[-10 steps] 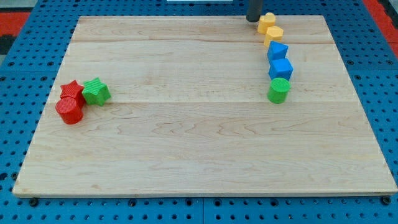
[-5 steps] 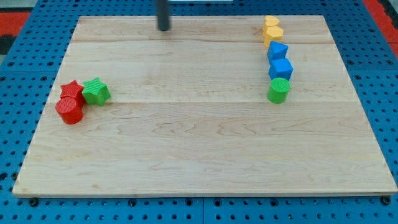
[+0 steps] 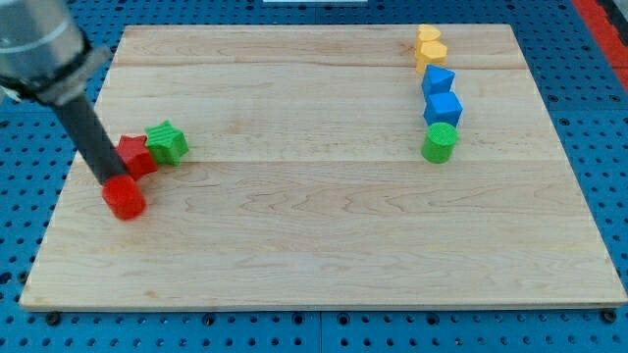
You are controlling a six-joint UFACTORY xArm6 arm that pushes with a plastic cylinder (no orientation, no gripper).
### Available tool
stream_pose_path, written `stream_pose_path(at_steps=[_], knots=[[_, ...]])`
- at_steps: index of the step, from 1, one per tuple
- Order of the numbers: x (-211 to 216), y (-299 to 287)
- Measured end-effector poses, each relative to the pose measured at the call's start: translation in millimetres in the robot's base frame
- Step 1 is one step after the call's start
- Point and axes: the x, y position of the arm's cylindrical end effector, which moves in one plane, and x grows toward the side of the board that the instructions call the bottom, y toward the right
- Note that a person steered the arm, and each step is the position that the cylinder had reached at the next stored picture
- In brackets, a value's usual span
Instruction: Push the red circle down and left
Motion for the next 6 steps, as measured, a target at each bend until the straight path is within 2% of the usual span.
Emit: stream_pose_path(at_steps=[1, 2, 3, 4, 5, 6], knots=[[22.9, 63.3], [22.9, -16.0], [28.1, -44.7], [77.7, -21.2], [71.8, 80.6], [67.9, 144.6]])
